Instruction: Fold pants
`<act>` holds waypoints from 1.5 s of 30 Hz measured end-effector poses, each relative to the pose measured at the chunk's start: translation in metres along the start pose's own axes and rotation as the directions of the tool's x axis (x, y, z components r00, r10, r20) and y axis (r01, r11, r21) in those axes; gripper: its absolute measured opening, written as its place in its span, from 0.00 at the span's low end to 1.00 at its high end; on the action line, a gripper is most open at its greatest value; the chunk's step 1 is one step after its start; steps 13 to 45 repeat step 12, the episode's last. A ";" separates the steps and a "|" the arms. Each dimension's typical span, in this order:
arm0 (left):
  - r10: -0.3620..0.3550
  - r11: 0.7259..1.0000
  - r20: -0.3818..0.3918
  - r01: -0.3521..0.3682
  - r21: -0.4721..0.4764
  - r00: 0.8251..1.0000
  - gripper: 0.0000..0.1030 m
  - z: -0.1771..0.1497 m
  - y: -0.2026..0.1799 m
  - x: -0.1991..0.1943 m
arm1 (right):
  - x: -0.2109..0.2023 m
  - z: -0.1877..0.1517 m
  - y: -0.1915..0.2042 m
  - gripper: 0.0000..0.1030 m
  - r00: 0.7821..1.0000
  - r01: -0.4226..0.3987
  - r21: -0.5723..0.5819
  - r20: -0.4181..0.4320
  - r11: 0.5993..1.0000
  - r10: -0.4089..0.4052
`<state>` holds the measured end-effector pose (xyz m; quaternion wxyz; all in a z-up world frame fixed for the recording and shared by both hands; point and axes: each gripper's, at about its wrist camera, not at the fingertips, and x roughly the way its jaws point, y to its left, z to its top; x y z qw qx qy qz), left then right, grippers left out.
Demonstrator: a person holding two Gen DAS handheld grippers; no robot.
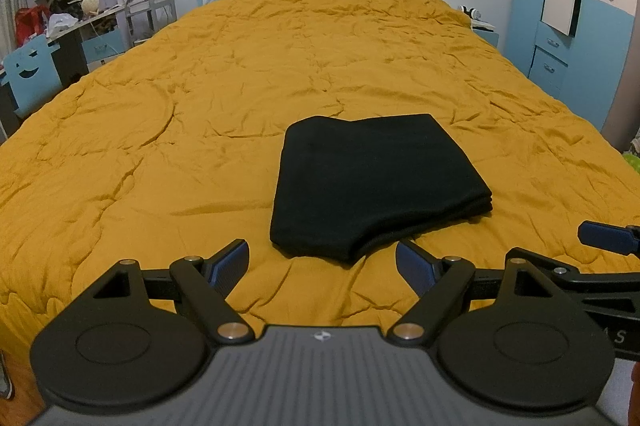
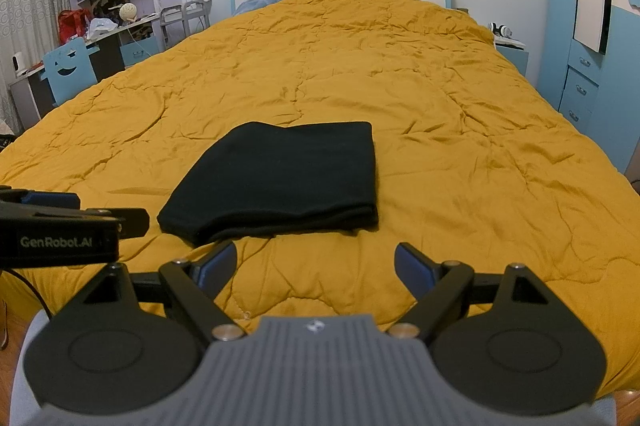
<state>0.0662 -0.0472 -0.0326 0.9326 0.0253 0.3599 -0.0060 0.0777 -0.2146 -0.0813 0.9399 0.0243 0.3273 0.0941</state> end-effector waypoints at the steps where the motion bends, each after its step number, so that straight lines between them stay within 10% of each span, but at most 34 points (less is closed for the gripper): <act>1: 0.000 1.000 0.001 0.000 -0.001 1.000 0.94 0.001 0.000 0.000 | 0.000 0.000 0.000 0.80 1.000 0.000 0.001 0.001 1.000 0.000; 45: -0.002 1.000 -0.002 0.002 -0.003 1.000 0.94 -0.001 0.001 0.001 | 0.000 0.001 0.000 0.80 1.000 -0.001 0.005 -0.008 1.000 0.001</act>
